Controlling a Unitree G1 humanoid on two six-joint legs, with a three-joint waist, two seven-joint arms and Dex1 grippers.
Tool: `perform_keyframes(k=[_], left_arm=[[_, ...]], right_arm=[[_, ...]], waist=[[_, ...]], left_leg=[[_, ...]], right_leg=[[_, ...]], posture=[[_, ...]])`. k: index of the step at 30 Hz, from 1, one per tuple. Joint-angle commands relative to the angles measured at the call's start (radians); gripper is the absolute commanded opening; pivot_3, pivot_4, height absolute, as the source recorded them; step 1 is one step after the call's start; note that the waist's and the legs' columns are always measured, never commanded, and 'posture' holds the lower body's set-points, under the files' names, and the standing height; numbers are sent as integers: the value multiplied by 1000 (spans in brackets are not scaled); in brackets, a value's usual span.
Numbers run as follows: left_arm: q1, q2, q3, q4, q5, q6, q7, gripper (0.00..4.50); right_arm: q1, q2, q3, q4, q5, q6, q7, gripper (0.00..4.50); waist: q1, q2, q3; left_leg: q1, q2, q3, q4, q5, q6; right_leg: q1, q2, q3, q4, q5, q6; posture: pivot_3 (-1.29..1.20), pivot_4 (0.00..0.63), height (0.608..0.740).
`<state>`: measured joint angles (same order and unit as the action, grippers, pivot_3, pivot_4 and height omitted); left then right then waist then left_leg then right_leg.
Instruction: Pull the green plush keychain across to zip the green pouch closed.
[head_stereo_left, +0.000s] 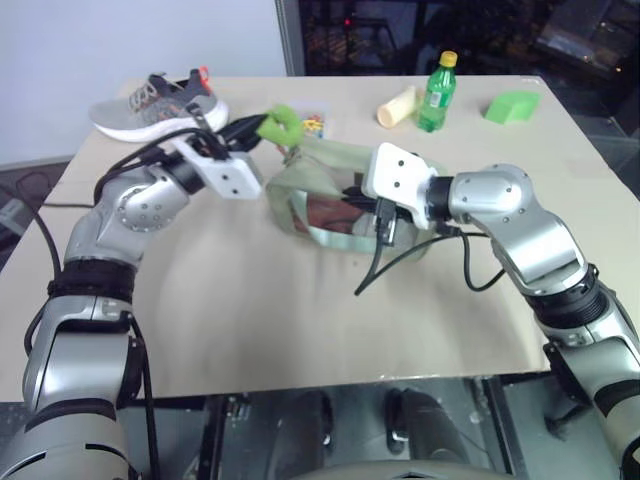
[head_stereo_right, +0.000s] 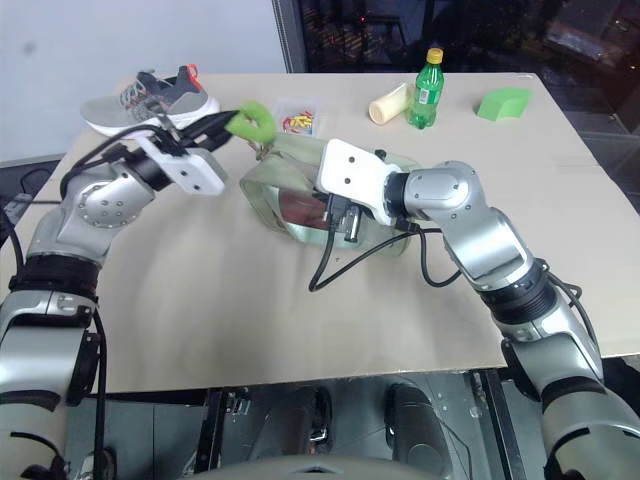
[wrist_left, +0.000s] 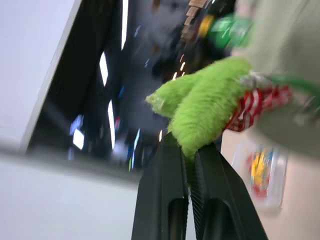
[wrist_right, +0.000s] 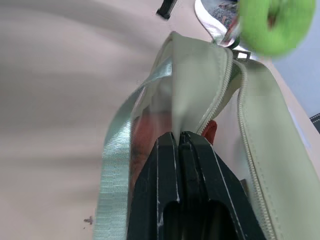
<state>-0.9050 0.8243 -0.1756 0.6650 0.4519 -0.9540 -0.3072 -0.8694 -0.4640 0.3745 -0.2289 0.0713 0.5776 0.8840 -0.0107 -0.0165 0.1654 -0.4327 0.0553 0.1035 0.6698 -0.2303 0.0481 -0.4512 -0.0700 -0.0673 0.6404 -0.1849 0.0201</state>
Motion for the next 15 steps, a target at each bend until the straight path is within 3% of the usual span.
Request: perform_keyframes(k=[1,2,5,6,10,15], left_arm=[[-86,16,-56,24,-114,-112,-155,60],[-94,9,-70,34,-143,-118,-185,709],[-119,3,-66,56,-148,-120,-177,1856],[-123,4,-63,62,-155,-115,-180,2453],[-68,17,21,49,-399,64,-299,2615],[173,20,217,-129,-825,595,-509,2615]], right_arm=[[-26,15,-9,8,-10,-34,-8,0],[-27,19,-8,13,-12,-38,-9,0],[-26,33,-11,20,-15,-40,-14,0],[-25,36,-12,21,-16,-40,-14,0],[-22,46,-11,21,-24,-39,-23,0],[-18,52,-16,18,-23,-36,-25,0]], waist=[[-3,0,0],[-5,0,0],[-7,0,0],[-7,0,0],[-8,0,0],[-23,0,0]], left_leg=[[0,0,0,0,0,0],[1,0,0,0,0,0],[1,1,1,0,0,0],[1,1,1,0,0,0],[1,1,1,1,0,0],[1,1,1,1,0,0]], right_leg=[[0,0,0,0,-1,1],[0,0,0,0,-1,2],[-1,1,1,1,-1,2],[-1,1,1,1,-1,2],[-1,1,1,1,-1,2],[-1,1,2,2,-2,3]], posture=[[0,150,740],[0,150,740],[0,150,740],[0,150,740],[0,150,740],[0,150,740]])
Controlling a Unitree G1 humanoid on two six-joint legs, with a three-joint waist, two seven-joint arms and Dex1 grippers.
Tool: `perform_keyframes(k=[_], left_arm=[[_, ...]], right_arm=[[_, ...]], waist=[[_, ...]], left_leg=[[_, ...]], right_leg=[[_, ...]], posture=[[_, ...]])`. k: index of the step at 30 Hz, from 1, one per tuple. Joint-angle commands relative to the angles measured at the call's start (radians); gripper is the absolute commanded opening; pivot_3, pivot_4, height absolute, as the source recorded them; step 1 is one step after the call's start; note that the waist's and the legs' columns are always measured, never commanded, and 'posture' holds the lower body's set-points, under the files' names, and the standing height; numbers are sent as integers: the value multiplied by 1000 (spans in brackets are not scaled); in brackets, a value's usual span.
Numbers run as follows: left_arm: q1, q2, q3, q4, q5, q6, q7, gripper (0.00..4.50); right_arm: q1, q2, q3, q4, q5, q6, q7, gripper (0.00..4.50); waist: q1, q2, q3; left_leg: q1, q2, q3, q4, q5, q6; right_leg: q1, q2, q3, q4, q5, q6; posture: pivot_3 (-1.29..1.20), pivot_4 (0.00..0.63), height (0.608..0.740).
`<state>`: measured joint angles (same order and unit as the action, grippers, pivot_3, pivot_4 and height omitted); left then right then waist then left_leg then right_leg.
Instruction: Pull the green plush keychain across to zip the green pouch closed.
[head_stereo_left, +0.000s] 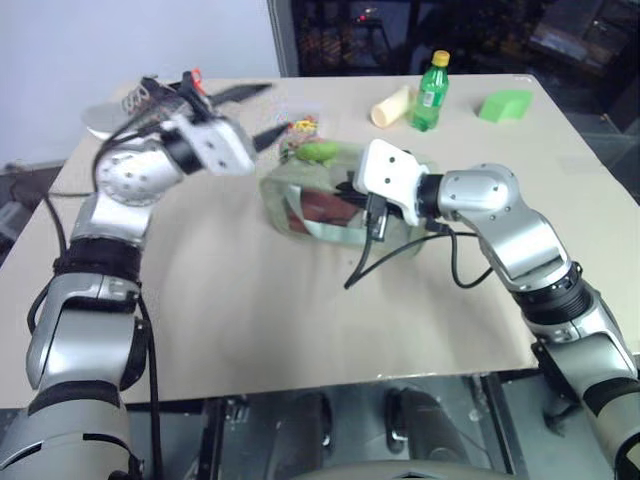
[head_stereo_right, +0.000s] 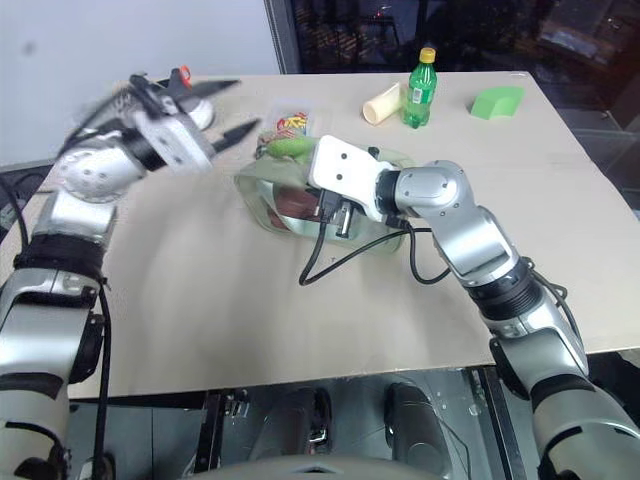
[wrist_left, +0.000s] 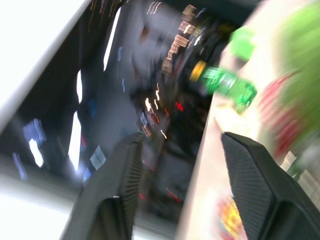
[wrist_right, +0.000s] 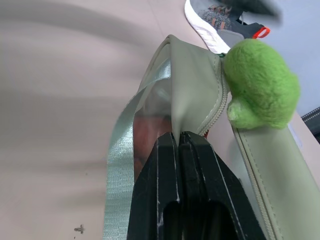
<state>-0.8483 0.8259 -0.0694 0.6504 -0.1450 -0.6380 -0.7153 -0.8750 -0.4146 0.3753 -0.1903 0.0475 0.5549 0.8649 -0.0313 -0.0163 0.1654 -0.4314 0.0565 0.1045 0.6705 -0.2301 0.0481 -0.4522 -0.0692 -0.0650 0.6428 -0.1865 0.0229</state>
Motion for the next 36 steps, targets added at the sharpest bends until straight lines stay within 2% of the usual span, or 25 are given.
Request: perform_keyframes(k=[1,3,5,9,11,16,22,24,25,26,27,29,36], left_arm=[[182,21,148,-160,-289,363,-124,2615],[327,22,211,-293,-414,538,-163,2615],[460,10,243,-407,-464,620,-173,2615],[564,-47,245,-547,-466,699,-143,2733],[561,-78,243,-566,-448,717,-130,2733],[503,-135,227,-530,-385,718,-115,2733],[421,-192,210,-443,-317,691,-134,2733],[394,-207,201,-409,-296,677,-148,2733],[382,-214,198,-397,-294,676,-157,2733],[373,-220,197,-387,-290,673,-165,2733],[363,-224,195,-375,-285,670,-171,2733],[343,-231,192,-350,-277,664,-188,2733],[281,-251,191,-285,-255,650,-231,2733]], right_arm=[[-12,2,-17,-20,1,-13,-4,0],[-16,-2,-21,-17,9,-11,9,0],[-22,-13,-25,-14,24,-28,38,0],[-27,-17,-41,-11,18,-46,22,1438],[-24,-22,-59,-30,31,-26,22,2409],[-4,-69,-140,-145,120,61,45,2409],[82,-114,-314,-339,288,249,9,2409],[134,-138,-372,-424,342,318,-12,2957],[164,-151,-382,-461,348,331,-22,3022],[184,-160,-388,-489,354,340,-38,3681],[201,-158,-402,-516,372,356,-55,3754],[240,-162,-408,-573,395,360,-76,4447],[323,-184,-393,-628,448,303,-84,4447]], waist=[[-9,0,0],[-9,-1,0],[-9,-1,0],[16,-2,1],[24,-2,1],[24,-2,1],[22,-2,1],[23,-2,1],[21,-2,1],[22,-3,0],[22,-3,0],[22,-3,0],[21,-3,0]], left_leg=[[0,0,0,0,0,0],[1,1,-3,0,0,0],[0,1,-4,0,0,0],[-1,1,-6,1,0,0],[0,1,-6,1,1,-1],[0,-1,-6,1,1,-2],[-1,-1,-5,0,1,-2],[-1,-1,-5,0,1,-2],[-1,-1,-5,0,1,-2],[0,-1,-5,0,1,-2],[0,-1,-6,0,1,-2],[0,-1,-6,0,1,-2],[0,-1,-9,0,1,-2]], right_leg=[[0,0,0,0,0,0],[0,-1,2,1,0,0],[0,-1,0,0,0,0],[2,-2,-2,-1,0,-1],[3,-2,-4,-1,-2,-4],[3,-1,-4,0,0,-5],[3,0,-4,-2,2,-3],[3,0,-4,-2,2,-3],[3,0,-4,-2,2,-3],[3,-1,-4,-1,1,-2],[3,0,-4,-1,1,-1],[3,-1,-4,-1,0,-1],[3,0,-3,-1,0,0]], posture=[[0,150,740],[0,150,740],[0,150,740],[0,150,740],[0,150,740],[0,150,740],[0,150,740],[0,150,740],[0,150,740],[0,150,740],[0,150,740],[0,150,740],[0,150,740]])
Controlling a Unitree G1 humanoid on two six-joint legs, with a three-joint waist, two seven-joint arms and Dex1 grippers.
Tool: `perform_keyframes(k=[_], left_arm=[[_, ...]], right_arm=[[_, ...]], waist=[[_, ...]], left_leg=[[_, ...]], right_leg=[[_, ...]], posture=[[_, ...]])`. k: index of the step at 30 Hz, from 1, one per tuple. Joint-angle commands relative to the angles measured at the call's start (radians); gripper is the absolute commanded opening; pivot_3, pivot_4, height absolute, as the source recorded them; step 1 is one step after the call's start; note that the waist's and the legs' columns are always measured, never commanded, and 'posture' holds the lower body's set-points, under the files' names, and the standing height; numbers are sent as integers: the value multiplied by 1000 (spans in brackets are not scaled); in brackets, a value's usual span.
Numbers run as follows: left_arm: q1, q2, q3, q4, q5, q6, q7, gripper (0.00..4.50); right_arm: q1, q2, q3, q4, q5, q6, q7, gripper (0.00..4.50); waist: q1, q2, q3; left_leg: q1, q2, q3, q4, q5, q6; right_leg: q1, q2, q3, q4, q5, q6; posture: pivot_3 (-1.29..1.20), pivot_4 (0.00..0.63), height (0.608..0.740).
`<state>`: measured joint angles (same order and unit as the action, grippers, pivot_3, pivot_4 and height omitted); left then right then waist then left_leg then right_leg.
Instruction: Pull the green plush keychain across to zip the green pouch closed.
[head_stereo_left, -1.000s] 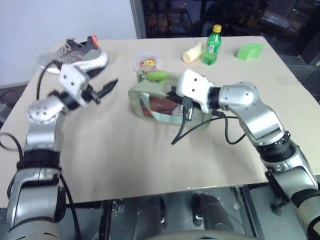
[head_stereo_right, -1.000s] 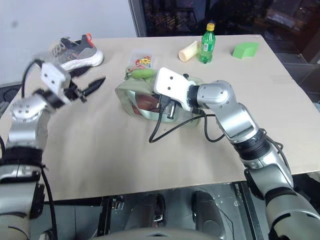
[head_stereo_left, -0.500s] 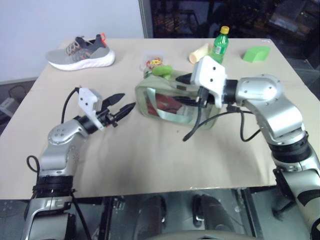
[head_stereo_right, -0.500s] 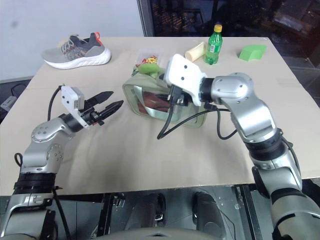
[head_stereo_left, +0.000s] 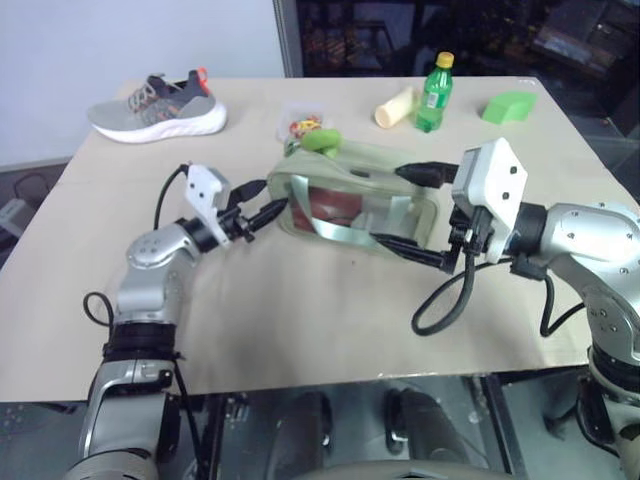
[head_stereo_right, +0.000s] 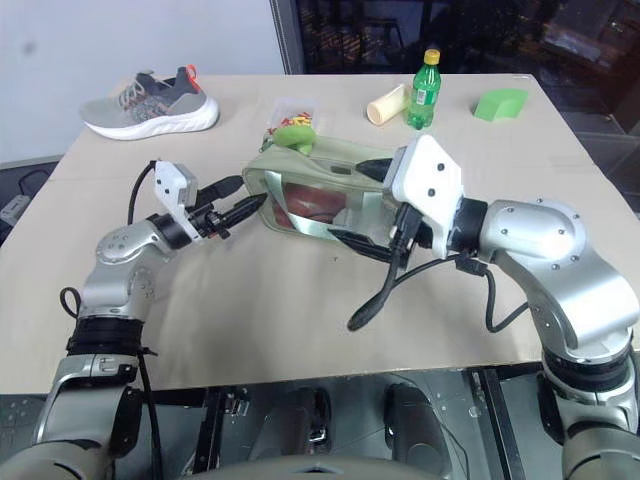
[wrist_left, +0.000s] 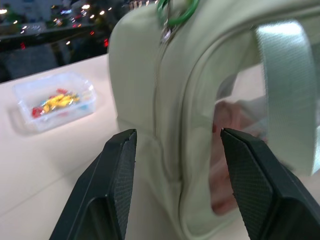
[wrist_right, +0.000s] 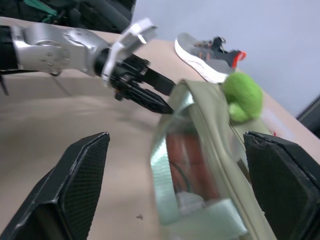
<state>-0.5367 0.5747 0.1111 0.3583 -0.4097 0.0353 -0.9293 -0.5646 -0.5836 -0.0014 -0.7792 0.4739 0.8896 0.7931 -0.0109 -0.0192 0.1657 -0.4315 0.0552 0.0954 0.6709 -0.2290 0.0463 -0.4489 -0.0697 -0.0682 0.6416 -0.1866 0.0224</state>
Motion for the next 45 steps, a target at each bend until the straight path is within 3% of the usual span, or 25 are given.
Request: perform_keyframes(k=[1,4,7,9,21,33,37,45], left_arm=[[-36,0,11,15,12,-25,-23,2733],[-44,0,18,29,15,-27,-34,2733],[-46,1,29,25,11,-25,-40,1938],[-40,5,37,10,1,-18,-45,1134],[-7,34,70,-35,-21,8,-93,1134],[-52,18,49,22,23,-15,-83,1134],[-55,14,57,22,22,-18,-86,38],[-27,3,62,-9,25,-24,-75,38]], right_arm=[[18,-19,-14,-38,22,-35,-19,4447],[26,-29,-7,-38,23,-40,-35,4447],[22,-31,-5,-32,32,-45,-50,4500],[21,-38,2,-30,33,-51,-54,4500],[15,-57,40,1,39,-84,-56,4500],[-112,-20,106,97,16,-121,-73,4500],[-209,18,147,184,-18,-109,-98,4500],[-493,198,301,603,-227,-148,-208,4500]], waist=[[0,0,0],[0,0,0],[0,0,0],[0,0,0],[2,0,0],[0,0,0],[-1,0,0],[-3,0,0]], left_leg=[[0,0,0,0,0,0],[0,0,0,0,0,0],[0,0,-2,0,0,0],[0,0,-2,0,0,0],[0,0,-3,0,0,0],[0,0,-3,0,0,0],[0,0,-2,0,0,0],[0,0,4,1,0,0]], right_leg=[[0,0,0,0,0,0],[0,0,0,0,0,0],[0,0,0,0,0,0],[0,0,0,0,0,0],[0,0,0,0,0,0],[0,0,0,0,0,0],[0,0,0,0,0,0],[0,0,0,1,2,-3]], posture=[[0,150,740],[0,150,740],[0,150,740],[0,150,740],[0,150,740],[0,150,740],[0,150,740],[0,150,740]])
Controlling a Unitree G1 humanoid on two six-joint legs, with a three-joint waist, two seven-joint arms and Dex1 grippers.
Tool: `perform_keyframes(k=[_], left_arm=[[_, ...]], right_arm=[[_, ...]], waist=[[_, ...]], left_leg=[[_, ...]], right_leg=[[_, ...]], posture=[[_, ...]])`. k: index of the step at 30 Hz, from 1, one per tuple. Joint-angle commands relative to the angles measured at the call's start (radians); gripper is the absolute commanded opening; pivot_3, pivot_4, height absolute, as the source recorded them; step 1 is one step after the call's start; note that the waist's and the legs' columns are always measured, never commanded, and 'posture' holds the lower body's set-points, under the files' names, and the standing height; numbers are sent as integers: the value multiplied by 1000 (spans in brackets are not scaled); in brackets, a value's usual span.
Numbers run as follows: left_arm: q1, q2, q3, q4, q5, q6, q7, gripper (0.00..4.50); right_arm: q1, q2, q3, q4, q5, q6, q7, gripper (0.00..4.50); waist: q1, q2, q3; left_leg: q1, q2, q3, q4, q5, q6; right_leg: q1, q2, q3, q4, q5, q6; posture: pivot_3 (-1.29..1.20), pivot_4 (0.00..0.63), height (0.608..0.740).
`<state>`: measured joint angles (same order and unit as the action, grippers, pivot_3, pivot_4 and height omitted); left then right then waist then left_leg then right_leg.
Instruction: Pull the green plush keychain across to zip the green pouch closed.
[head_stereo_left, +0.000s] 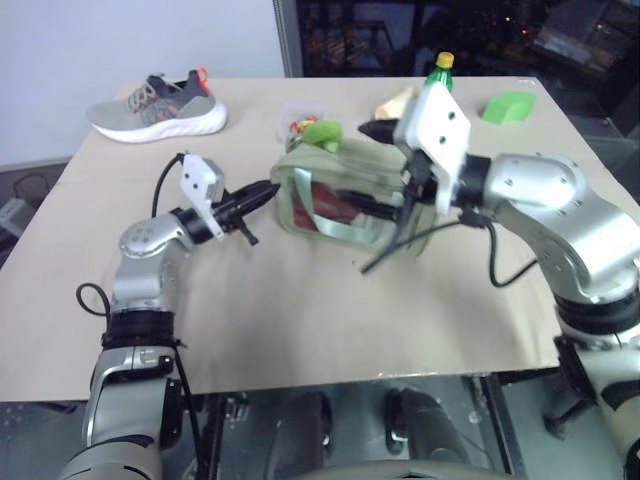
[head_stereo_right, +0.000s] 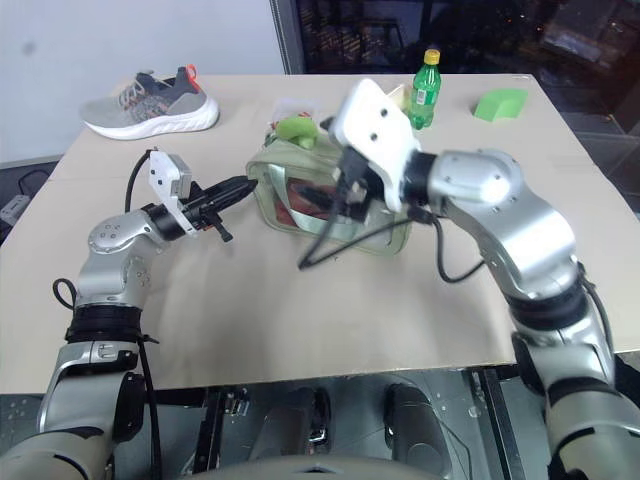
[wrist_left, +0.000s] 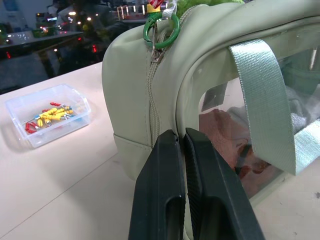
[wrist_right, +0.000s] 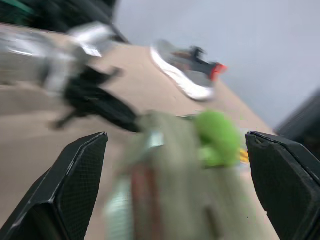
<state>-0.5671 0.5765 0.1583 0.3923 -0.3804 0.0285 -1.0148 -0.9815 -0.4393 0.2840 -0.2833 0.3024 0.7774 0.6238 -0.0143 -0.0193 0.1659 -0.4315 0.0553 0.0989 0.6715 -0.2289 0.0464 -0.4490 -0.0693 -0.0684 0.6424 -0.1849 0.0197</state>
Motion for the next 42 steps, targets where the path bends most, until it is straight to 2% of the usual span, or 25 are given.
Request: perform_keyframes(k=[1,5,12,15,17,20,23,35,42], left_arm=[[8,-1,15,-49,-5,-18,13,38],[26,0,15,-70,5,-32,28,38],[46,-1,19,-104,5,-36,54,38],[48,-4,16,-111,8,-40,67,0],[52,-8,15,-118,12,-45,80,0],[57,-11,13,-129,11,-44,90,0],[63,-12,14,-139,10,-40,103,0],[174,-6,33,-193,47,6,227,0],[210,-19,49,-228,33,47,308,0]], right_arm=[[-104,85,22,172,-80,-56,-57,4500],[-174,161,39,355,-155,-128,-81,4500],[-220,199,67,481,-240,-236,-39,4500],[-232,219,60,525,-256,-268,-32,3709],[-237,232,57,550,-265,-284,-24,2833],[-239,244,54,565,-275,-308,-4,1269],[-238,252,35,542,-266,-306,12,56],[-250,220,-115,423,-235,-201,-60,56],[-189,168,-223,343,-200,-173,-118,56]], waist=[[0,0,0],[2,0,0],[-1,0,0],[-2,0,0],[-3,0,0],[-2,0,0],[-2,0,0],[-2,0,0],[-4,0,0]], left_leg=[[-1,0,0,0,0,0],[-1,0,0,0,0,0],[-1,0,0,-1,0,0],[-1,0,0,-1,0,0],[-1,0,0,-1,0,0],[-1,0,0,-1,0,0],[-1,0,0,-1,0,0],[0,1,0,-1,0,0],[-1,1,0,-1,0,0]], right_leg=[[0,0,0,0,0,0],[0,0,0,0,0,-1],[0,0,0,-1,0,-1],[-1,0,0,0,0,0],[0,0,0,0,0,0],[0,0,0,0,0,-1],[0,0,0,-1,0,-1],[0,0,0,0,0,-1],[-1,0,0,0,0,-1]], posture=[[0,150,740],[0,150,740],[0,150,740],[0,150,740],[0,150,740],[0,150,740],[0,150,740],[0,150,740],[0,150,740]])
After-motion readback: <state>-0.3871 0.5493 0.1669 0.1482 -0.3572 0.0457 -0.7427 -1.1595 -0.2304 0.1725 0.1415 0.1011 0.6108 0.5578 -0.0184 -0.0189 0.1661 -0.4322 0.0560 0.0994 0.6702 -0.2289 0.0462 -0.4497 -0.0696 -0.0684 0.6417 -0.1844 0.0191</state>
